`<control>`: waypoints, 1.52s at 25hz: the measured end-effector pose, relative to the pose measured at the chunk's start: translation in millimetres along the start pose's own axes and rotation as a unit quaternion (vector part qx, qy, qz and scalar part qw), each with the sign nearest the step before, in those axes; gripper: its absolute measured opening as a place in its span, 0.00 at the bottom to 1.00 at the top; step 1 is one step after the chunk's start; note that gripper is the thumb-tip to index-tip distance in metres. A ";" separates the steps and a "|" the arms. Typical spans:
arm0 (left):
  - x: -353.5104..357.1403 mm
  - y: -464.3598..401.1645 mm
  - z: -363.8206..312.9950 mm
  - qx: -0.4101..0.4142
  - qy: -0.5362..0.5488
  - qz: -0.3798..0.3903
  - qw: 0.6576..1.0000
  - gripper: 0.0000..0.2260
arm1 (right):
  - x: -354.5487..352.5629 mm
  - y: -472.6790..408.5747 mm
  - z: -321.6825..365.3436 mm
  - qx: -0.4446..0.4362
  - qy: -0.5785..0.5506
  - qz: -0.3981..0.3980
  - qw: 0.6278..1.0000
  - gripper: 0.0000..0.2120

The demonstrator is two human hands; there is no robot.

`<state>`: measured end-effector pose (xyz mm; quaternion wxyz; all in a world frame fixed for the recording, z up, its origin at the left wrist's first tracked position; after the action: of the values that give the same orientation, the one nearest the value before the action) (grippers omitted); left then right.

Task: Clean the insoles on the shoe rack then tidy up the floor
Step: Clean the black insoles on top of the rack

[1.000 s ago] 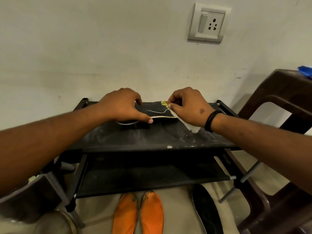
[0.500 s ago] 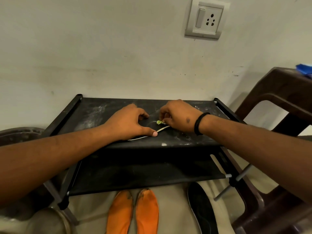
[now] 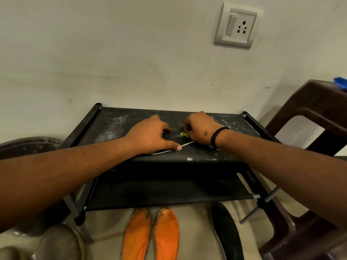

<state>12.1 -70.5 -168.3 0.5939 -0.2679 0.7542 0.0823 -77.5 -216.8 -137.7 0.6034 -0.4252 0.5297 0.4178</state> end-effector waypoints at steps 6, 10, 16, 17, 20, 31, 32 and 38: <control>-0.7 2.2 1.5 0.005 -0.013 0.004 1.000 0.30 | 2.5 7.3 17.8 -0.047 -0.111 0.049 0.992 0.04; 0.3 0.6 1.3 0.007 -0.014 0.018 1.000 0.35 | 1.3 -6.1 -7.9 0.043 -0.048 -0.006 0.998 0.06; -2.0 2.6 -1.1 0.000 -0.054 0.030 0.998 0.35 | 1.4 3.4 15.7 -0.011 -0.093 0.040 0.995 0.04; -2.5 2.7 -1.4 -0.001 -0.046 0.033 0.998 0.39 | 0.0 -0.9 10.5 0.010 -0.060 0.024 0.998 0.04; -6.4 5.6 1.1 -0.005 0.000 0.030 1.000 0.39 | -0.1 -9.1 -2.2 0.076 -0.024 -0.011 0.997 0.03; -8.2 11.7 4.6 -0.002 0.033 -0.014 0.999 0.25 | 13.5 -12.2 -13.6 0.043 -0.120 -0.022 0.992 0.08; -8.2 12.2 4.7 -0.005 0.032 -0.013 0.999 0.25 | 14.6 -13.2 -14.5 0.059 -0.106 -0.030 0.992 0.08; -4.3 9.9 11.9 -0.025 0.030 -0.003 0.999 0.25 | 19.7 3.9 19.9 -0.048 -0.135 0.022 0.990 0.06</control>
<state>17.9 -55.7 -169.6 0.5642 -0.2872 0.7687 0.0908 -73.8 -195.6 -156.1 0.6387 -0.3816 0.4324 0.5094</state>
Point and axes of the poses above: each hand's wrist, its own y-axis away from the middle knuckle, its own x-axis out of the palm, z = x × y, the point moved 2 cm from there along -y, towards the middle knuckle, and after that the axes turned 2 degrees about -z, right-handed, at the moved point
